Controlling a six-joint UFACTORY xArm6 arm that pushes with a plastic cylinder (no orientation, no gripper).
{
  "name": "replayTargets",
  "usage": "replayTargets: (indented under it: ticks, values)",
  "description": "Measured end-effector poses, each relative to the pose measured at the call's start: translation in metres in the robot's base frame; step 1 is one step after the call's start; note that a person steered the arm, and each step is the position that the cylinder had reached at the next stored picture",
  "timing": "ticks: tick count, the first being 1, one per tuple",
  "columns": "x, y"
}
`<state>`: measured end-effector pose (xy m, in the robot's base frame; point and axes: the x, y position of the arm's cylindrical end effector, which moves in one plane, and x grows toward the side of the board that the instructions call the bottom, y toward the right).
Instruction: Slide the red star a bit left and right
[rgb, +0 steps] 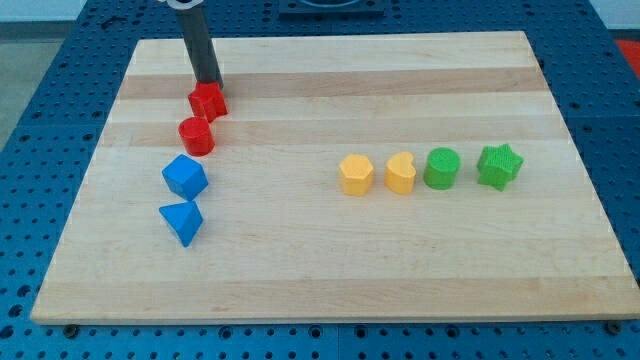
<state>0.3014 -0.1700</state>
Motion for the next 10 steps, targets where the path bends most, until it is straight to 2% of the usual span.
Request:
replayTargets:
  ticks: [2, 3, 4, 5, 7, 8, 9, 10]
  values:
    - [-0.013, 0.012]
    - [-0.015, 0.057]
    - [0.033, 0.064]
    - [0.052, 0.045]
    - [0.041, 0.023]
    - [0.016, 0.091]
    - [-0.061, 0.085]
    - [-0.102, -0.005]
